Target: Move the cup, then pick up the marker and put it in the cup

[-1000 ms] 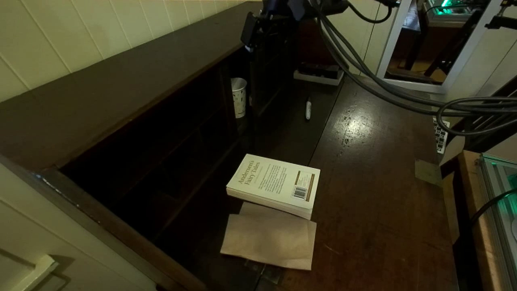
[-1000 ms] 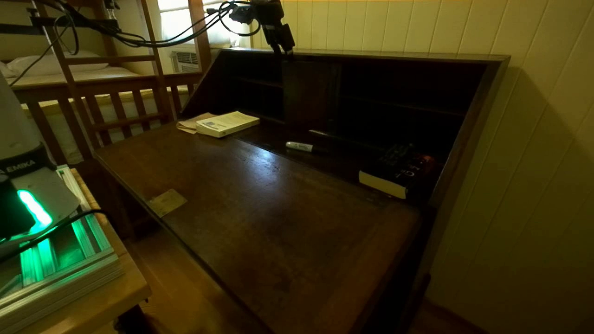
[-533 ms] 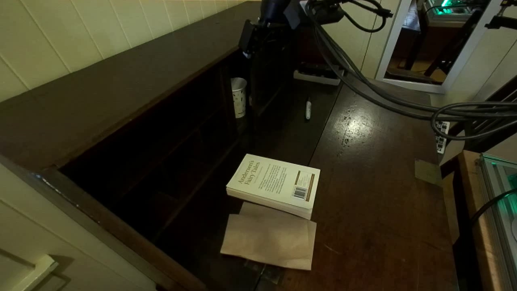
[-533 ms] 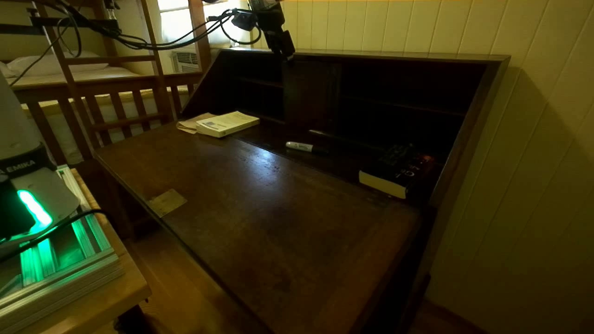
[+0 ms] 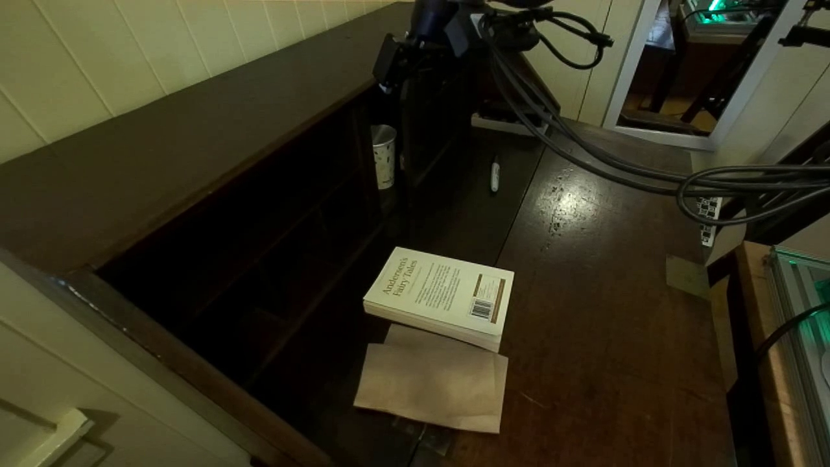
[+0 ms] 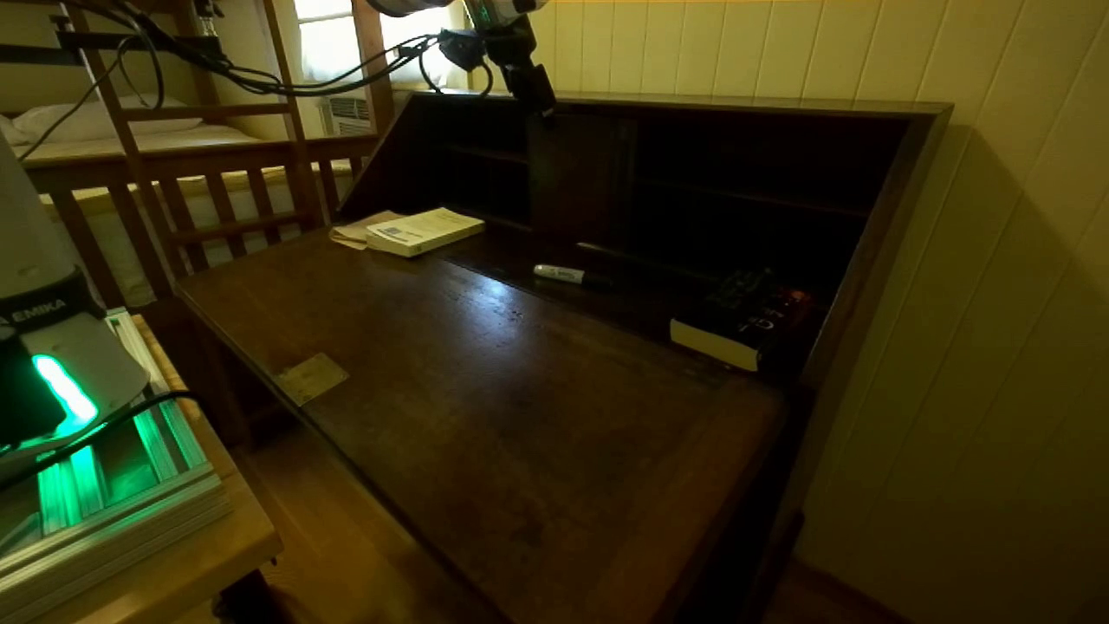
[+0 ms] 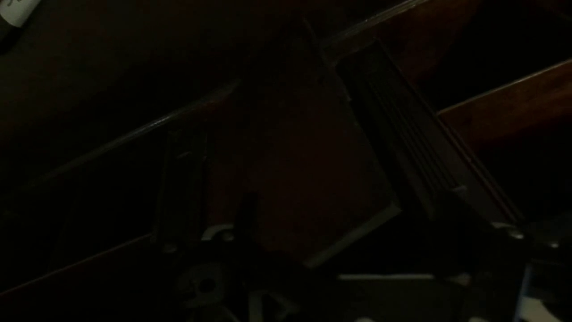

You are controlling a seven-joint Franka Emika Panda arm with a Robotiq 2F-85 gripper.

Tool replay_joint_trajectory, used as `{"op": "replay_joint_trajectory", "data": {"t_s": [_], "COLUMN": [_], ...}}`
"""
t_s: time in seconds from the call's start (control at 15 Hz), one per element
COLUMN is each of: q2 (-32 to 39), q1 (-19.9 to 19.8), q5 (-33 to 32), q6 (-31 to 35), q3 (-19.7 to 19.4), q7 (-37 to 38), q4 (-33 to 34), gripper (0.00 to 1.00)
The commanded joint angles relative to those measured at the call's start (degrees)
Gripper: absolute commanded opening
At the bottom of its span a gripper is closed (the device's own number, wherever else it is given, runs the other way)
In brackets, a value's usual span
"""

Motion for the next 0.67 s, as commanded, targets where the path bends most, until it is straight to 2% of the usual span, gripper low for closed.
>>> {"op": "replay_joint_trajectory", "data": {"t_s": [0.0, 0.6], "q2": [0.49, -1.45], "q1": [0.4, 0.68], "q5": [2.49, -0.1], "q6": [1.83, -0.31], "q3": [0.02, -1.77], "q7": [-1.02, 0.05], "q4": [-0.16, -0.85], "gripper": [1.0, 1.0]}}
